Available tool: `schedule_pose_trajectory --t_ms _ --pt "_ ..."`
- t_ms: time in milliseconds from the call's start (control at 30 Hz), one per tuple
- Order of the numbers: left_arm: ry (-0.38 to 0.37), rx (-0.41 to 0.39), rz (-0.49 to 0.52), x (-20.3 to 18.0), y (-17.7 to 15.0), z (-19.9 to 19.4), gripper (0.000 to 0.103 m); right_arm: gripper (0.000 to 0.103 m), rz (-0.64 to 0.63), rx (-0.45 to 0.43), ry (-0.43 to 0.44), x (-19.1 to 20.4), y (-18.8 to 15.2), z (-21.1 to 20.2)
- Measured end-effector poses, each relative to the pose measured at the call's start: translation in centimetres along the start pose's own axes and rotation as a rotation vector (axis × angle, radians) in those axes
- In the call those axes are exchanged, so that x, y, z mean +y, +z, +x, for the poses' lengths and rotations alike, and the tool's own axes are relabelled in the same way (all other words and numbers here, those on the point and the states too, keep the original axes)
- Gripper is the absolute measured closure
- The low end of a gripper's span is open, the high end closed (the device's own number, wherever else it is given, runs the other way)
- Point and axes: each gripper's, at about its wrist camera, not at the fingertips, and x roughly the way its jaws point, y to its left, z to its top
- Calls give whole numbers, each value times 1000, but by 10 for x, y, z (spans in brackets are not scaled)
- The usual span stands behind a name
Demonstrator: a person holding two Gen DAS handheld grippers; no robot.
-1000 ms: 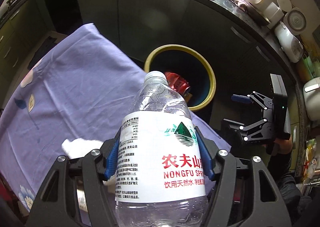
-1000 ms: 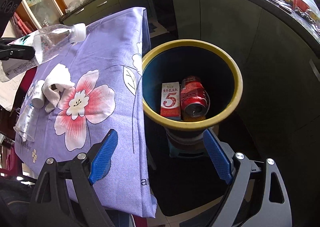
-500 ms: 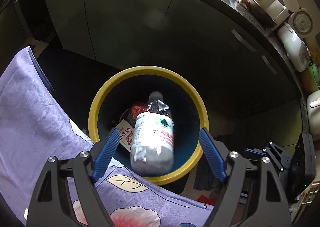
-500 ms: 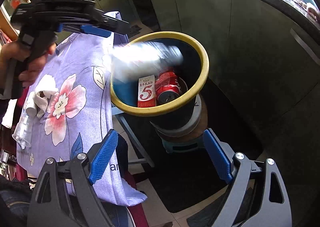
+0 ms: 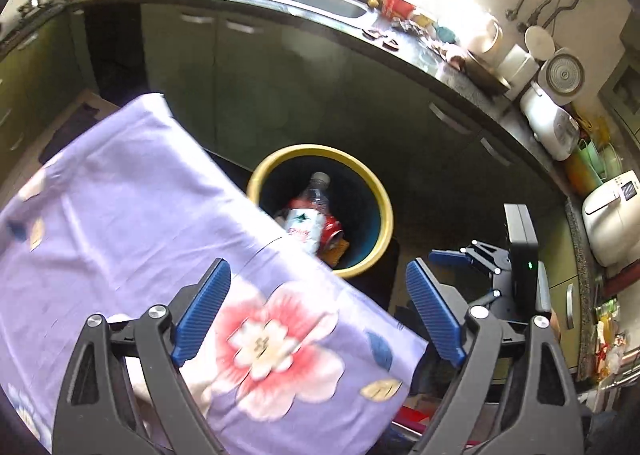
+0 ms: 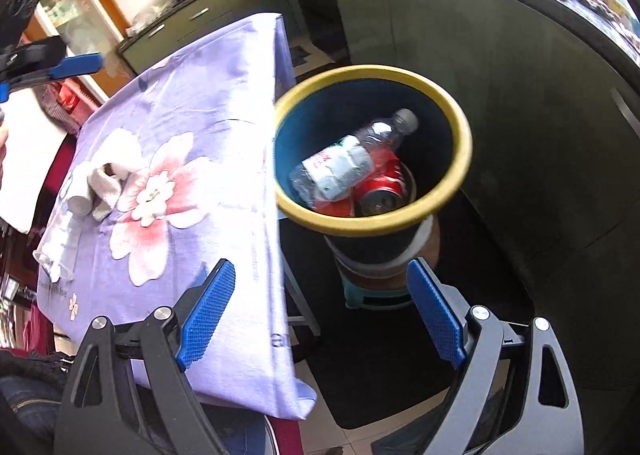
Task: Collect trash
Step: 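Reach to the white waffle tissue and grasp it with the right gripper, then carry the tissue over the bin and open the right gripper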
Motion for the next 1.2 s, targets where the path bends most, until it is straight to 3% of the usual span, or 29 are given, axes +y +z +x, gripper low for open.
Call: schedule_pose_trajectory --t_ms 233,400,500,633,767,900,1000,1200 --pt "136 -139 -66 36 -85 -89 13 17 -206 -12 125 96 34 15" --pt "152 -201 -162 64 -144 -129 12 17 -371 -25 203 173 57 34" --pt "154 -224 -217 77 -173 -142 11 17 -423 -26 206 205 67 48" --pt "177 -235 -251 86 -202 -147 11 32 -439 -7 190 228 75 66" --pt "181 -251 -281 93 -219 -148 11 40 -448 15 195 237 73 79" --pt "206 -267 -294 97 -229 -145 10 69 -456 32 183 241 71 84" --pt "222 -264 -300 99 -231 -139 10 96 -457 34 161 241 68 84" --pt "235 -273 -306 100 -229 -134 10 97 -426 -15 174 233 63 68"
